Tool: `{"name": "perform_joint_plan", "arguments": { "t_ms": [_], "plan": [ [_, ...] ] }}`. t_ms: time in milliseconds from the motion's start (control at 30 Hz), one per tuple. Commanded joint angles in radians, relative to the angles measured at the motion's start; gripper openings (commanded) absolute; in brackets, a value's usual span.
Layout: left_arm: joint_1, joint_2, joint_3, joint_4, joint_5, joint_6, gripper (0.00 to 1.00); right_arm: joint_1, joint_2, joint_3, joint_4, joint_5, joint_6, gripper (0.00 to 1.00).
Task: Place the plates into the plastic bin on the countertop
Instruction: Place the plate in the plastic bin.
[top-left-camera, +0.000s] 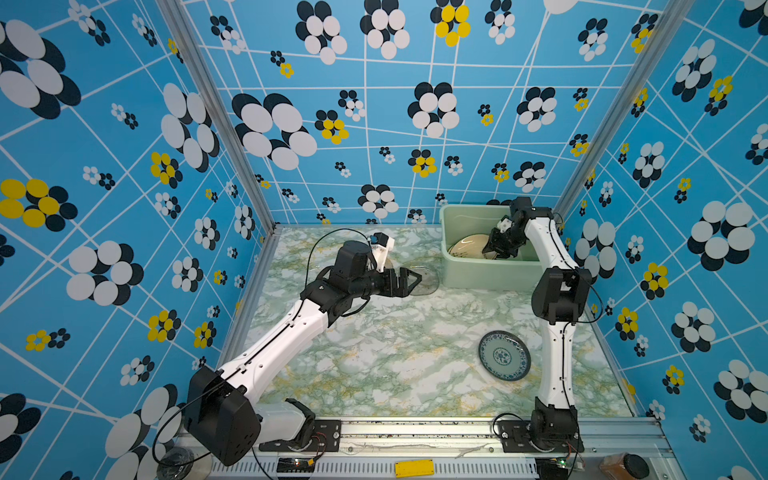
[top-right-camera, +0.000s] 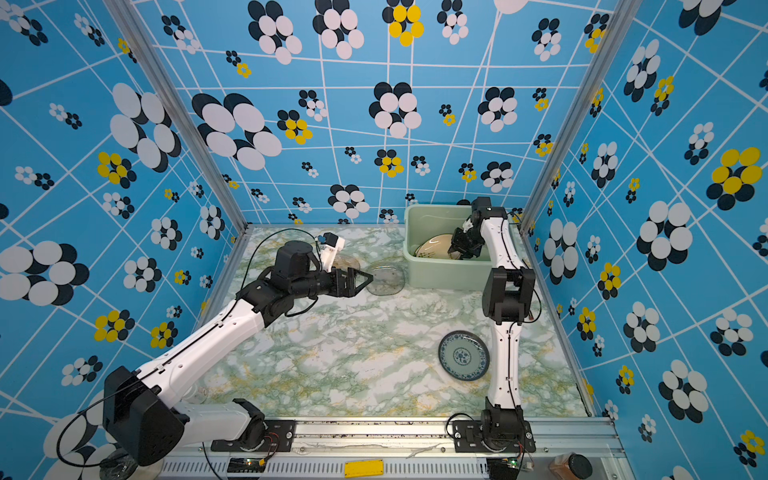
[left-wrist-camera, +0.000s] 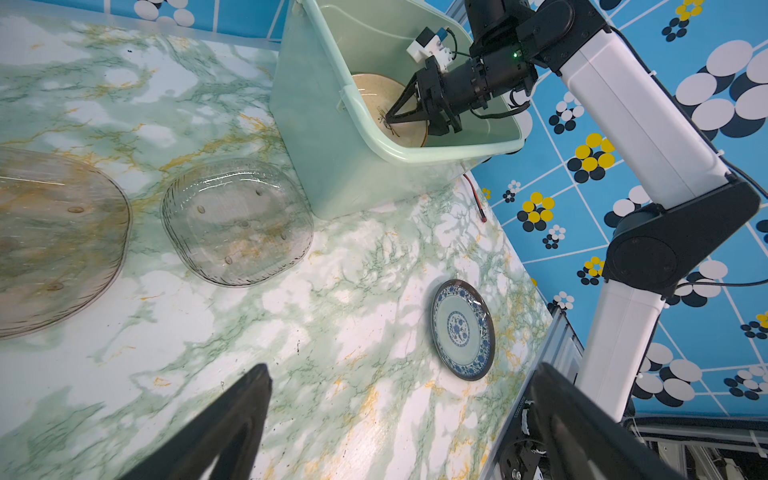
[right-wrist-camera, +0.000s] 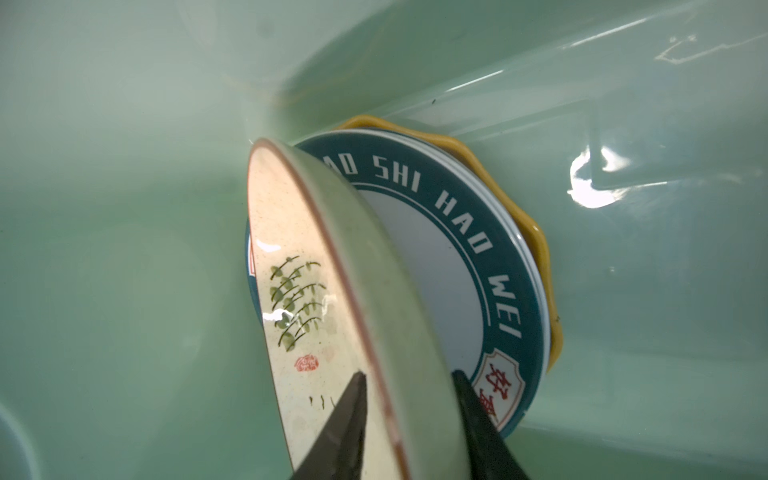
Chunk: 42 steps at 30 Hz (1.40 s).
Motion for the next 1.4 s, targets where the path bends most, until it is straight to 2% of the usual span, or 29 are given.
{"name": "perform_joint_plan", "arguments": {
  "t_ms": [0,200,633,800,900,1133,1367],
  "plan": [
    [-0.007,0.006,0.030,0.005,0.015,-0.009,0.99,-0.001,0.007,-0.015,0.000,-0.001,-0.016,0.44],
    [-0.006,0.009,0.031,0.004,0.019,-0.011,0.99,0.002,-0.002,-0.055,0.004,0.017,-0.028,0.51],
    [-0.005,0.023,0.032,-0.001,0.027,-0.024,0.99,0.027,0.000,-0.086,0.027,0.048,-0.038,0.54],
    [-0.006,0.025,0.034,-0.004,0.027,-0.029,0.99,0.040,0.005,-0.087,0.038,0.050,-0.030,0.58],
    [-0.005,0.023,0.038,-0.015,0.027,-0.030,0.99,0.047,0.005,-0.087,0.039,0.064,-0.027,0.62],
    [-0.006,0.012,0.038,-0.031,0.027,-0.029,0.99,0.066,0.004,-0.078,0.015,0.162,-0.025,0.79],
    [-0.004,-0.012,0.030,-0.036,0.023,-0.021,0.99,0.080,0.001,-0.040,-0.036,0.257,-0.039,0.90]
  ]
}}
